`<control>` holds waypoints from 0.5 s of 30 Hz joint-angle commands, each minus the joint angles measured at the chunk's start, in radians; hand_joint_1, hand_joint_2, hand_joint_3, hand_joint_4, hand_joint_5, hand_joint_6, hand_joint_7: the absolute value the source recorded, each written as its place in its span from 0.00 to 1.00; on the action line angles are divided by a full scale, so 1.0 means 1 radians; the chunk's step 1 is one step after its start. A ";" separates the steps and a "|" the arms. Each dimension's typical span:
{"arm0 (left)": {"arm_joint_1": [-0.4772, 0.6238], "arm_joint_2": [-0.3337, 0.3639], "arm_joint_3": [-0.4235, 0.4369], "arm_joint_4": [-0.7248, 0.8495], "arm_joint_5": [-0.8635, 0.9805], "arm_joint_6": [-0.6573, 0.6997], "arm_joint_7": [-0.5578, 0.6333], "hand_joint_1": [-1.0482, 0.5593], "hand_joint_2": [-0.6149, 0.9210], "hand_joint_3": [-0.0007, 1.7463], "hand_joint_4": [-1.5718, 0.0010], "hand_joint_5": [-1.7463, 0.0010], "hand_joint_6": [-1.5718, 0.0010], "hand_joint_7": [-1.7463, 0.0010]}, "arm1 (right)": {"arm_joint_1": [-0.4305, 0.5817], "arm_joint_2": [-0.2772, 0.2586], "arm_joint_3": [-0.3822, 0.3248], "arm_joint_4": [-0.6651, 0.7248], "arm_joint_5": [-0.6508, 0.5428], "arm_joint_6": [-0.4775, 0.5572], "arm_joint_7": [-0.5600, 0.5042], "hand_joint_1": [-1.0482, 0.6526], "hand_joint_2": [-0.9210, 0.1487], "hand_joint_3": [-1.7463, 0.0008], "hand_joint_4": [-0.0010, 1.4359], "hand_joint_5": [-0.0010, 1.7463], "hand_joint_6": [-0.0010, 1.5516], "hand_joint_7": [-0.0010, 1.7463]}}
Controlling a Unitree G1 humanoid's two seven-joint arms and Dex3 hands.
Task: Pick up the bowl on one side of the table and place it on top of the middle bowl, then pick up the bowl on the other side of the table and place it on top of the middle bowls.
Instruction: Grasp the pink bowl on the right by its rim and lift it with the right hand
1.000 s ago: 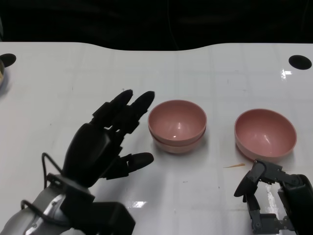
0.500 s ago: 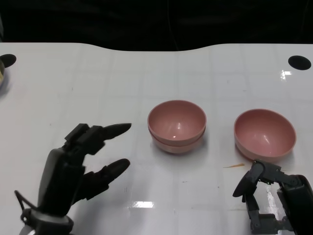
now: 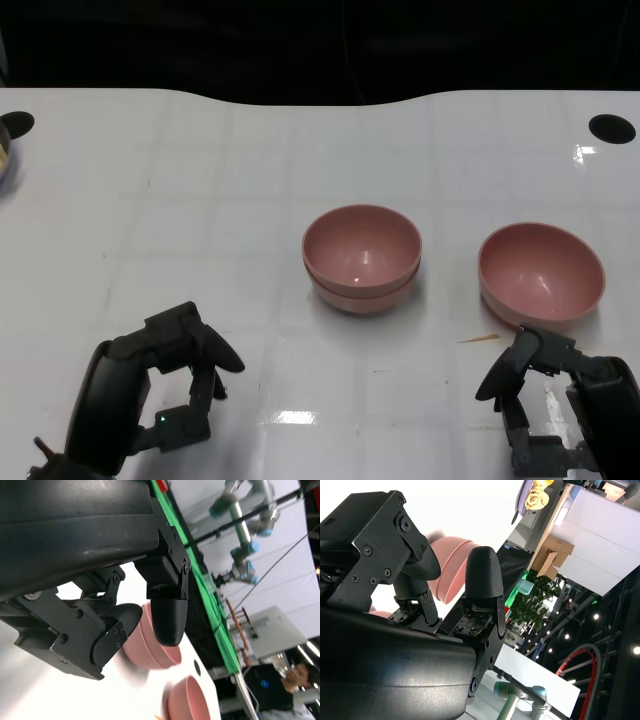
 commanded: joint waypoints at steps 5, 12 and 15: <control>0.015 -0.026 0.060 0.008 -0.051 0.033 -0.119 0.64 0.63 0.88 0.40 0.00 0.49 0.06 | 0.005 -0.023 -0.023 -0.055 -0.027 0.068 -0.020 0.62 0.49 0.27 0.43 0.82 0.30 0.68; 0.020 -0.055 0.093 0.000 -0.055 0.053 -0.177 0.63 0.64 0.87 0.40 0.00 0.50 0.04 | 0.034 -0.073 -0.053 -0.233 -0.212 0.237 -0.066 0.54 0.24 0.72 0.20 0.55 0.24 0.36; 0.024 -0.064 0.103 -0.014 -0.049 0.066 -0.184 0.62 0.64 0.87 0.40 0.00 0.50 0.04 | 0.043 -0.092 -0.059 -0.294 -0.296 0.301 -0.093 0.46 0.10 0.94 0.13 0.50 0.20 0.26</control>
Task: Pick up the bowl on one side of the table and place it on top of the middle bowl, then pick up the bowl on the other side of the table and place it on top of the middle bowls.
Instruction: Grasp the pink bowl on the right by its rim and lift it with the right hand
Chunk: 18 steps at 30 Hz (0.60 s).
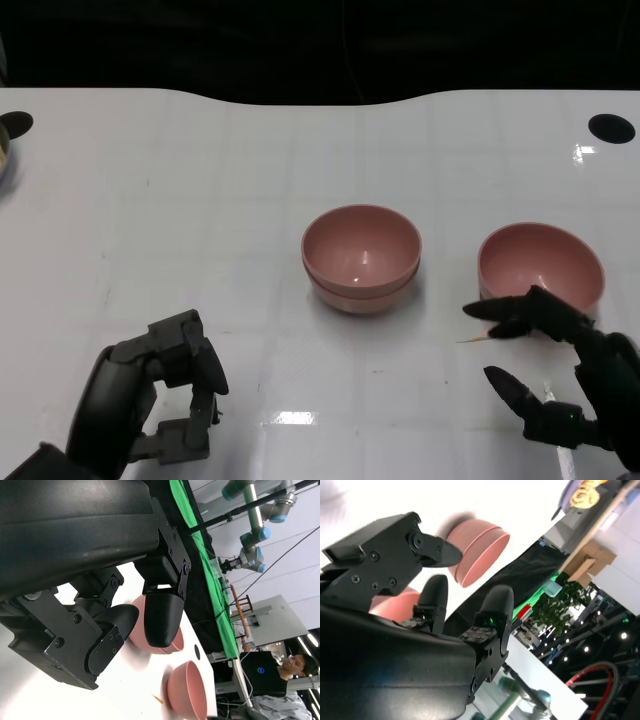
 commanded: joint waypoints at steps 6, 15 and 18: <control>0.008 -0.008 0.034 -0.010 0.002 0.010 -0.044 0.62 0.64 0.88 0.41 0.00 0.50 0.04 | 0.022 -0.058 -0.013 -0.146 -0.217 0.189 -0.085 0.40 0.10 0.99 0.07 0.45 0.16 0.19; 0.013 -0.013 0.043 -0.024 0.012 0.032 -0.060 0.61 0.66 0.85 0.42 0.00 0.51 0.04 | -0.014 -0.118 0.049 -0.184 -0.451 0.422 -0.104 0.36 0.15 1.00 0.02 0.43 0.15 0.15; 0.013 -0.016 0.044 -0.024 0.016 0.028 -0.062 0.62 0.66 0.85 0.42 0.00 0.51 0.04 | -0.045 -0.133 0.083 -0.161 -0.526 0.497 -0.120 0.35 0.15 1.00 0.03 0.42 0.17 0.14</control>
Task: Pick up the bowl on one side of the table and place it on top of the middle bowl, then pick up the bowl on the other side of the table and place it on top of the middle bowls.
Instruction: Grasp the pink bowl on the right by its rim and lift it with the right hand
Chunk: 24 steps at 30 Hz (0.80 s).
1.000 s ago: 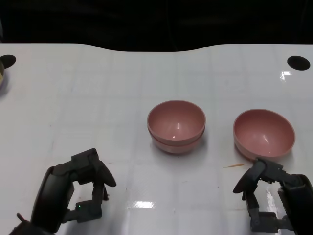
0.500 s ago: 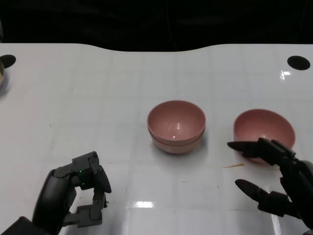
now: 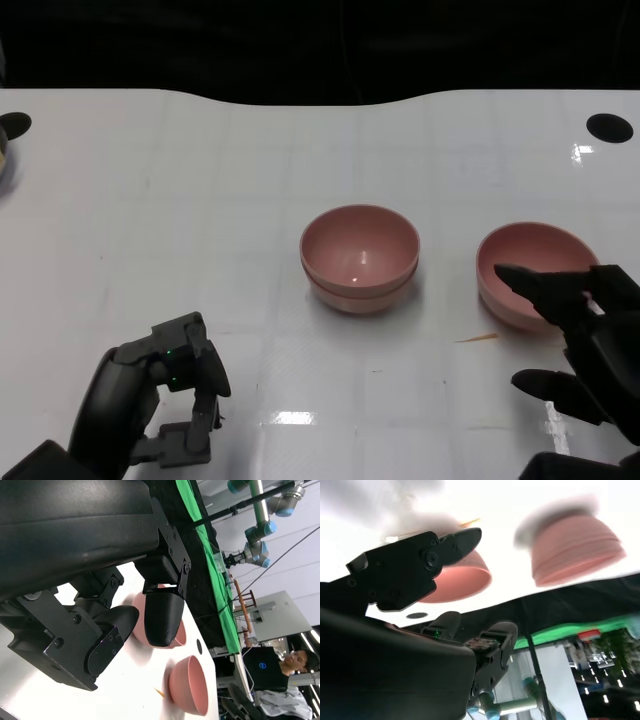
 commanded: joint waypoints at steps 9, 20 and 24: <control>0.006 0.006 0.017 -0.010 0.020 -0.002 -0.022 0.61 0.67 0.84 0.42 0.00 0.52 0.03 | -0.159 -0.049 0.121 0.195 -0.104 0.186 -0.057 0.37 0.12 1.00 0.12 0.34 0.24 0.08; 0.020 -0.003 0.022 -0.034 0.033 0.011 -0.025 0.60 0.67 0.82 0.42 0.00 0.52 0.03 | -0.360 -0.045 0.230 0.515 -0.054 0.220 -0.109 0.49 0.05 1.00 0.64 0.11 0.57 0.03; 0.024 -0.005 0.024 -0.043 0.040 0.018 -0.023 0.60 0.67 0.82 0.42 0.00 0.52 0.03 | -0.416 -0.050 0.266 0.654 -0.028 0.142 -0.239 0.55 0.06 1.00 0.69 0.75 0.75 0.27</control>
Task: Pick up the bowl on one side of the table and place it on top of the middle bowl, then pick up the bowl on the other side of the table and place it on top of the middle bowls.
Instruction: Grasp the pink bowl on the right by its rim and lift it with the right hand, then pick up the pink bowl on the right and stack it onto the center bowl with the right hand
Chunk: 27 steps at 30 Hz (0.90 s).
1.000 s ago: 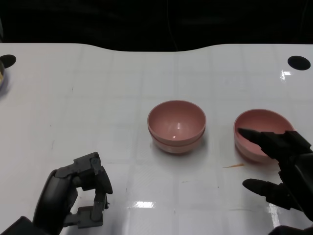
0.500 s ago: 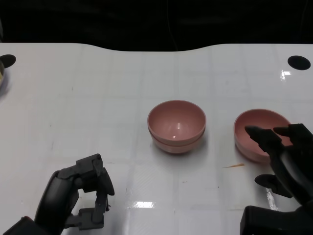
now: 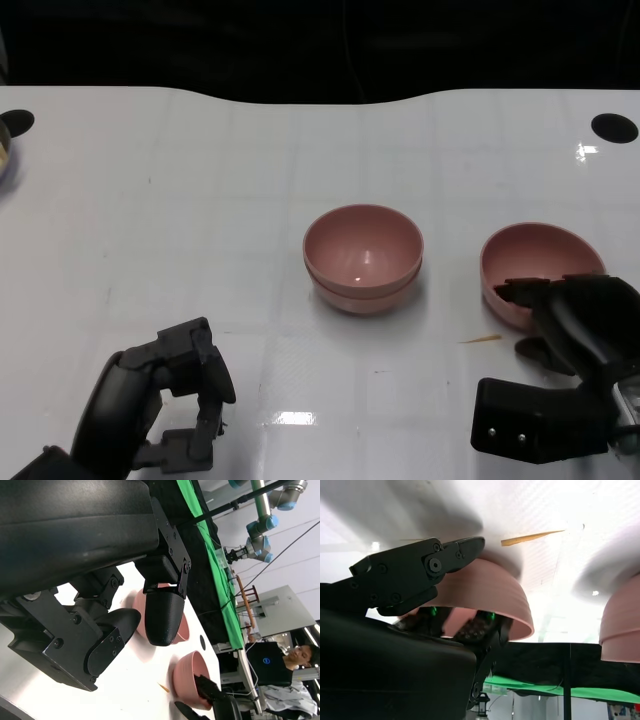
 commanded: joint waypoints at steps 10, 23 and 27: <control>0.010 0.003 0.009 -0.029 0.007 0.025 -0.004 0.62 0.68 0.81 0.43 0.00 0.51 0.04 | -0.084 -0.045 0.071 0.138 0.037 -0.130 -0.250 0.53 0.00 0.94 0.64 1.00 0.43 1.00; 0.002 0.003 0.007 -0.021 0.017 0.022 -0.001 0.62 0.67 0.81 0.42 0.00 0.51 0.05 | -0.085 -0.035 0.071 -0.159 0.057 -0.181 -0.275 0.56 0.56 0.37 0.71 1.00 0.54 0.92; 0.001 0.000 0.007 -0.020 0.017 0.021 -0.002 0.62 0.67 0.82 0.42 0.00 0.51 0.05 | -0.108 -0.013 0.081 -0.160 0.067 -0.207 -0.266 0.57 0.64 0.30 0.72 1.00 0.57 0.87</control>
